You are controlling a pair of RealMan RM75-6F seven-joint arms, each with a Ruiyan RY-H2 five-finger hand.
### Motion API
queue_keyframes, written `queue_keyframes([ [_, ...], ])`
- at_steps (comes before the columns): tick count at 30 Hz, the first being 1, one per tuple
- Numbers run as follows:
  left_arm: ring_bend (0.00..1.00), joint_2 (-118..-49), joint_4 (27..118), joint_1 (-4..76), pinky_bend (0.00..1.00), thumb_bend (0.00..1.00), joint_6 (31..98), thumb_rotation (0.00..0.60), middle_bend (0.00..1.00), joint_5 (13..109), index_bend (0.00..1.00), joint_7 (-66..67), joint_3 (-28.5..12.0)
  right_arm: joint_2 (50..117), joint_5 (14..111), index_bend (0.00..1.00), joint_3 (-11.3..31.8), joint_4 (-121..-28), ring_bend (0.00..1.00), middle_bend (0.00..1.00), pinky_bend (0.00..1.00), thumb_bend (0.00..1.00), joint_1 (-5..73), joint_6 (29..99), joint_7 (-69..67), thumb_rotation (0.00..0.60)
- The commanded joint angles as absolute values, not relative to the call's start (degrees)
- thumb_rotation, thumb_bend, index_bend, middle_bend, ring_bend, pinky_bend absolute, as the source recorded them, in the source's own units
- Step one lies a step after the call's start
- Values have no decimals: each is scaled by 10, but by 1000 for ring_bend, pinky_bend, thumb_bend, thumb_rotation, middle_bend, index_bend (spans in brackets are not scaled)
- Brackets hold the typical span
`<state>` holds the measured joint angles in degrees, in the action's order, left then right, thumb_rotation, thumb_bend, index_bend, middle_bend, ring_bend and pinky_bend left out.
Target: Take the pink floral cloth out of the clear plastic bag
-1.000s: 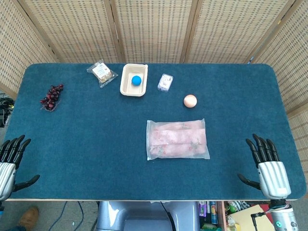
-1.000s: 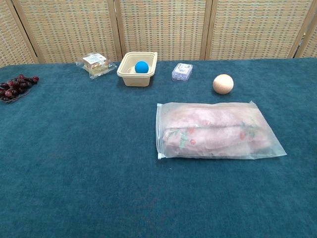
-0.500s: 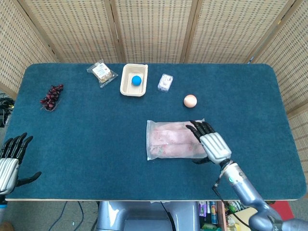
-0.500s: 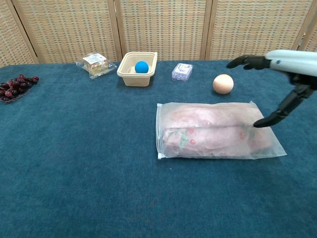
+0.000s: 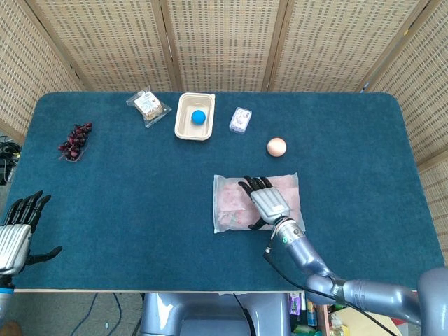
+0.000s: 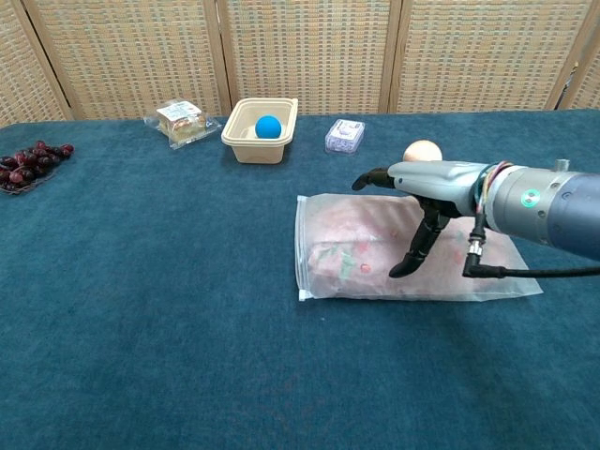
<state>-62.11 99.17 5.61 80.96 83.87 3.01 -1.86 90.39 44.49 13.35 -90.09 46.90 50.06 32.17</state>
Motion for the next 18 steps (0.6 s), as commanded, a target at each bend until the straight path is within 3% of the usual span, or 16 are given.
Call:
queue_keyframes([
  [1,0,-620,991,58,0,52,806,600,0,834,0,27,-20,919,405,0,123,-885,0,0,0,0,490,504,355,600],
  [10,0,-619,989,61,0,52,800,600,0,829,0,22,-20,921,357,0,99,-868,0,2,0,0,514,516,400,600],
  [12,0,-618,989,61,0,52,801,600,0,830,0,20,-19,927,355,0,92,-857,1,48,10,0,518,522,409,600],
  [14,0,-618,989,61,0,52,801,600,0,830,0,20,-19,932,352,21,88,-847,62,148,121,0,522,522,411,600],
  [16,0,-619,989,62,0,52,799,600,0,828,0,20,-19,936,375,126,83,-833,230,295,348,3,522,531,410,600],
  [18,0,-620,990,63,0,52,796,600,0,826,0,20,-19,941,402,243,80,-825,347,409,473,85,517,537,394,600],
])
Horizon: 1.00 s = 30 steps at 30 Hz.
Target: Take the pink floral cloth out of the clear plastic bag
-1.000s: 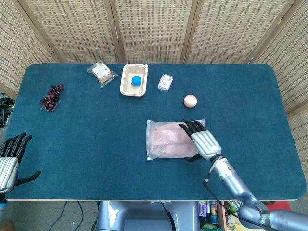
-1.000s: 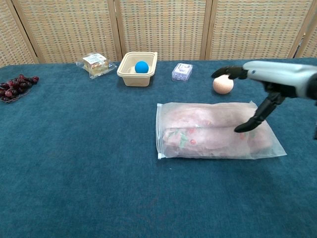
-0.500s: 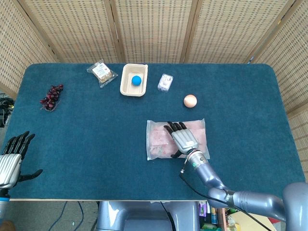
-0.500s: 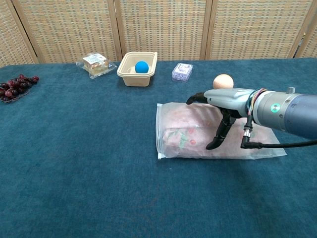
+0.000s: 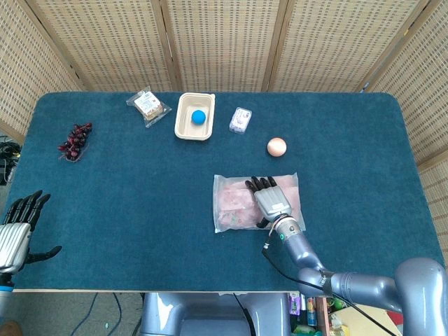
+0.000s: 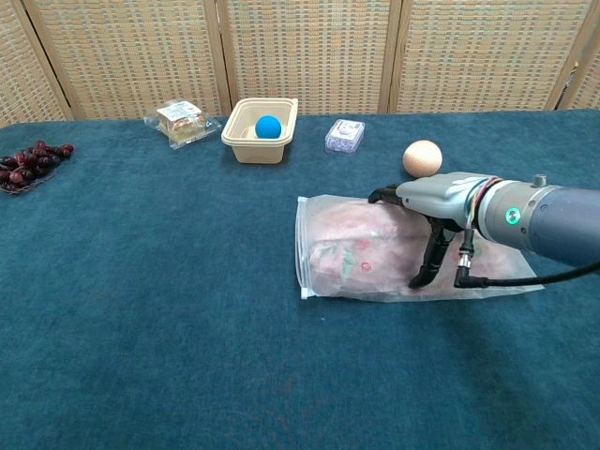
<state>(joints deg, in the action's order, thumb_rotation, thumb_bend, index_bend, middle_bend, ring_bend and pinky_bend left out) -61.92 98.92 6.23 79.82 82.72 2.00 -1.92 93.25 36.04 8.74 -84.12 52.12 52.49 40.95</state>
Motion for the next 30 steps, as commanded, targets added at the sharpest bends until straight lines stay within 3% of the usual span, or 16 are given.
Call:
queue_keyframes([
  [1,0,-620,990,64,0,52,795,600,0,826,0,20,-19,942,412,317,80,-823,409,476,530,191,515,538,387,600],
  [4,0,-621,990,66,0,52,792,600,0,826,0,22,-19,943,447,460,78,-818,518,597,622,497,509,542,362,600],
  [7,0,-620,993,72,0,52,785,600,0,827,0,26,-19,941,513,507,72,-812,551,635,644,647,499,549,321,600],
  [14,0,-603,1006,104,0,53,769,600,0,836,0,20,-43,931,657,515,67,-804,555,643,647,697,490,567,218,600],
  [20,0,-594,993,167,0,51,712,600,0,851,3,-49,-77,928,720,515,89,-819,555,644,647,701,507,576,181,600],
  [22,0,-597,981,192,0,51,689,600,0,854,63,-78,-88,930,731,516,99,-822,555,645,647,704,515,577,181,600],
  [26,0,-617,961,248,0,51,635,600,0,856,294,-159,-108,949,744,527,122,-819,561,654,647,732,535,581,191,600],
  [30,0,-644,925,292,0,51,594,600,0,858,351,-222,-118,976,744,531,139,-805,565,659,647,747,548,585,191,600],
])
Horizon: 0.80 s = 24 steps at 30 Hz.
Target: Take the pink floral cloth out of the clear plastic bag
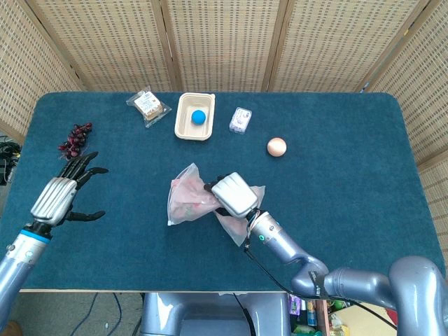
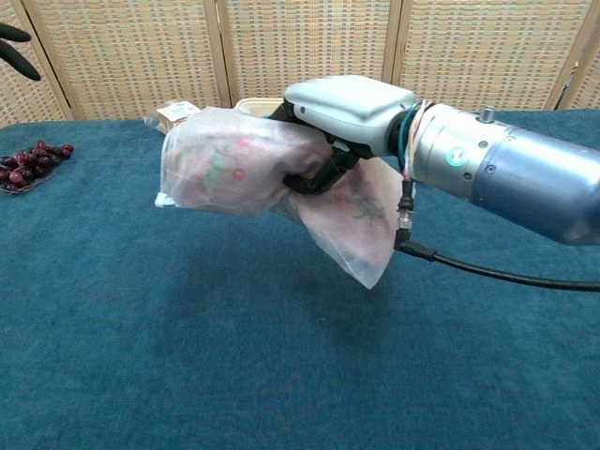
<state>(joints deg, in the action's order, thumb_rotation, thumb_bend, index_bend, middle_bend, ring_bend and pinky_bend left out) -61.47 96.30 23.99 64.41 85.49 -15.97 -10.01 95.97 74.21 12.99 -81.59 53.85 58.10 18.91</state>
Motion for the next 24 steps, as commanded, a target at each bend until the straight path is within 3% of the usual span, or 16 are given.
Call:
queue_keyframes([
  [1,0,-659,915,312,0,51,572,600,0,851,357,-220,-123,988,743,531,143,-797,565,659,647,747,554,583,195,600],
  [24,0,-713,944,385,0,52,512,600,0,742,419,-98,-134,1020,726,531,157,-770,565,659,647,748,564,577,214,600],
])
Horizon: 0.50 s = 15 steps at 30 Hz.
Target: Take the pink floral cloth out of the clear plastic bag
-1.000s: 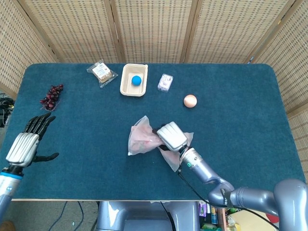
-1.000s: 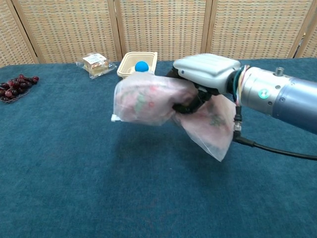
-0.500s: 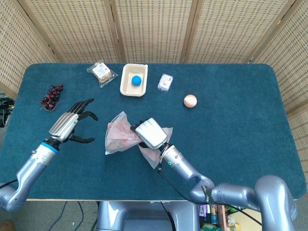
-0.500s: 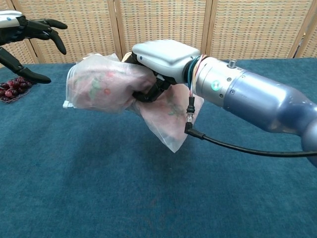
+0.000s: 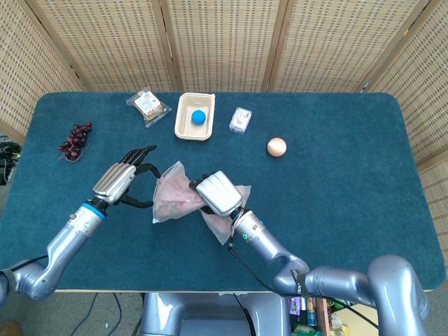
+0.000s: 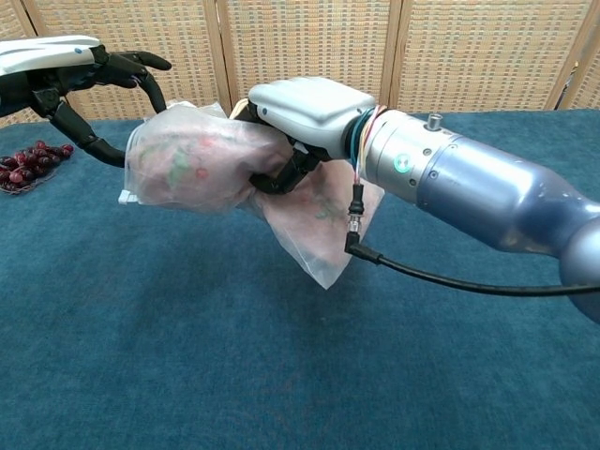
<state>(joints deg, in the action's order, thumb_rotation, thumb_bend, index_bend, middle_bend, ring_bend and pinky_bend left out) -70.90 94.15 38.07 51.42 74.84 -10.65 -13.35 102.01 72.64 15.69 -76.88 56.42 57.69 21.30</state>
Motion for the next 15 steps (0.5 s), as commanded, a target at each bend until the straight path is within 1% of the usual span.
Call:
queue_keyframes([
  [1,0,-716,946,387,0,52,511,600,0,738,420,-94,-134,1020,726,531,157,-771,565,659,647,748,564,577,214,600],
  [7,0,-734,949,403,0,53,506,600,0,714,420,-58,-133,1021,722,531,161,-780,565,659,647,749,565,578,219,600],
  [15,0,-757,949,419,0,53,505,600,0,705,420,-30,-130,1019,718,531,163,-795,565,659,647,750,564,580,229,600],
])
